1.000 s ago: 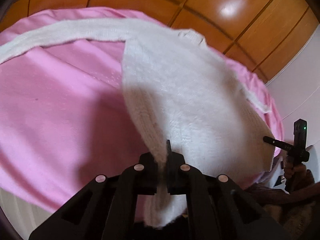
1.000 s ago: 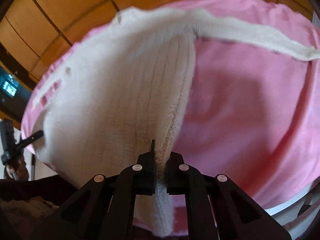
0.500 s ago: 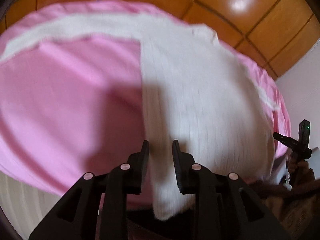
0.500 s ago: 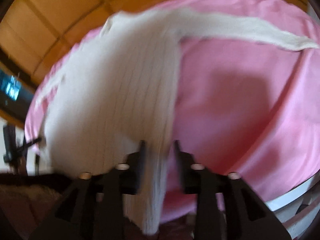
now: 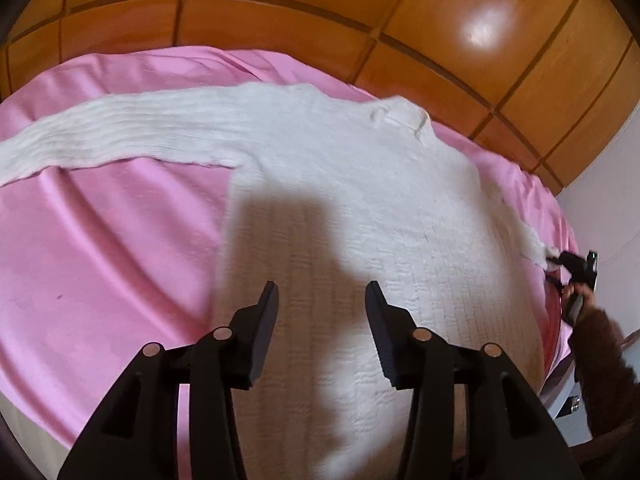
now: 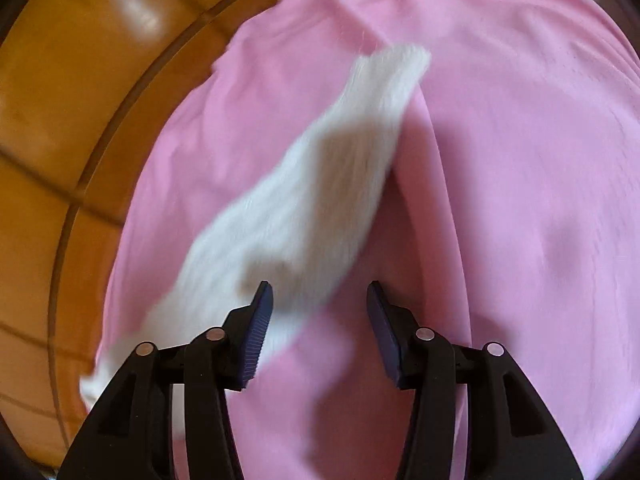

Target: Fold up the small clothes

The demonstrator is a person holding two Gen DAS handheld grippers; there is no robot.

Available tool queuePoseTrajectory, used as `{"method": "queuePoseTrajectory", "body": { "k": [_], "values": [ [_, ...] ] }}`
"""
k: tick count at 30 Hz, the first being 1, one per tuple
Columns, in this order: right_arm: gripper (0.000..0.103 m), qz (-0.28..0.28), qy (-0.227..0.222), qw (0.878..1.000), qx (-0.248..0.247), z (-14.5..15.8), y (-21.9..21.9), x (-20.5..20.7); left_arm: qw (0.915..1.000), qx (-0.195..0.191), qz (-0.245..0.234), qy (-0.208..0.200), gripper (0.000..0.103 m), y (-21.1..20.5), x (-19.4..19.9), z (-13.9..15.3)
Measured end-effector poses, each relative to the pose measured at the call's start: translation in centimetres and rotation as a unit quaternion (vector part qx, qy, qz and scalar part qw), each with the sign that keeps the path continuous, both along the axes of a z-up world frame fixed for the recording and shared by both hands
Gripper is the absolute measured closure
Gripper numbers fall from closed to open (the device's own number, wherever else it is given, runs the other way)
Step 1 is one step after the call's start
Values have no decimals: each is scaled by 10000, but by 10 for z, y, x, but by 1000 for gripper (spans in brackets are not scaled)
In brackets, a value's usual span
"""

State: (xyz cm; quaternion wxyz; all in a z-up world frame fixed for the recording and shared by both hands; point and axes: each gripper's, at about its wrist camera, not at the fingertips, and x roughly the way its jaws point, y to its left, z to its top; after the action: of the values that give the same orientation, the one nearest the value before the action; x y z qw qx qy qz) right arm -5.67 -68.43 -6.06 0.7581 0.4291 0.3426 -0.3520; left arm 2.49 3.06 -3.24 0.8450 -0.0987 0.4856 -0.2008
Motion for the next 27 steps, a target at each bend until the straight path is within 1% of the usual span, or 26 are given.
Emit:
{"method": "queuePoseTrajectory", "body": {
  "k": [1,2,3,4,5,6,8,9,10,12,14,16,17,19,21,23,24,25,26,27],
  "values": [
    [78,-5,122,9999,-87,0,-6,7,10000,52,-41,56,58,-5,2,-3],
    [98,-16,319,9993,-201,-1,-3,15,9999,119,-60,97,59,-12,5,-5],
    [98,-80,570,9975,-422,0,-8,19,9998,163,-77,129,58,-17,8,-7],
    [99,-138,732,9954,-610,0,-20,14,9996,198,-91,168,59,-21,10,-10],
    [99,-200,845,9938,-696,1,-27,14,9994,227,-107,223,59,-25,12,-13],
    [99,-224,849,9940,-654,0,-34,16,9993,246,-124,244,59,-27,14,-14],
    [99,-291,897,9926,-768,6,-40,22,9989,329,-215,248,58,-32,17,-16],
    [99,-193,713,9948,-707,11,-41,25,9989,335,-250,231,57,-35,18,-15],
    [99,-71,566,9959,-704,18,-35,26,9989,327,-269,208,51,-36,18,-14],
    [99,527,366,9922,-1067,46,-4,47,9991,261,-291,146,44,-40,21,-11],
    [99,1066,73,9872,-1181,66,29,64,9992,112,-343,147,44,-44,24,-9],
    [99,1684,-195,9756,-1396,84,70,86,9991,56,-415,94,44,-49,27,-7],
    [99,2032,-325,9677,-1458,93,93,99,9989,36,-454,64,44,-52,28,-6],
    [99,2540,-536,9538,-1515,103,137,119,9986,-5,-526,15,43,-56,29,-4],
    [99,3084,-676,9359,-1563,106,185,147,9986,-44,-529,-18,39,-58,31,-2],
    [99,3744,-752,9106,-1578,103,251,174,9986,-148,-505,-2,38,-58,35,-1],
    [99,3922,-748,9027,-1601,102,269,184,9986,-174,-491,14,38,-58,36,-1],
    [99,4222,-716,8891,-1614,97,302,195,9987,-221,-464,38,37,-57,39,-1],
    [99,4444,-701,8788,-1592,92,326,203,9986,-264,-450,48,37,-56,41,-1],
    [99,4703,-734,8658,-1547,87,349,210,9985,-324,-437,64,37,-55,43,-1]
  ]
}}
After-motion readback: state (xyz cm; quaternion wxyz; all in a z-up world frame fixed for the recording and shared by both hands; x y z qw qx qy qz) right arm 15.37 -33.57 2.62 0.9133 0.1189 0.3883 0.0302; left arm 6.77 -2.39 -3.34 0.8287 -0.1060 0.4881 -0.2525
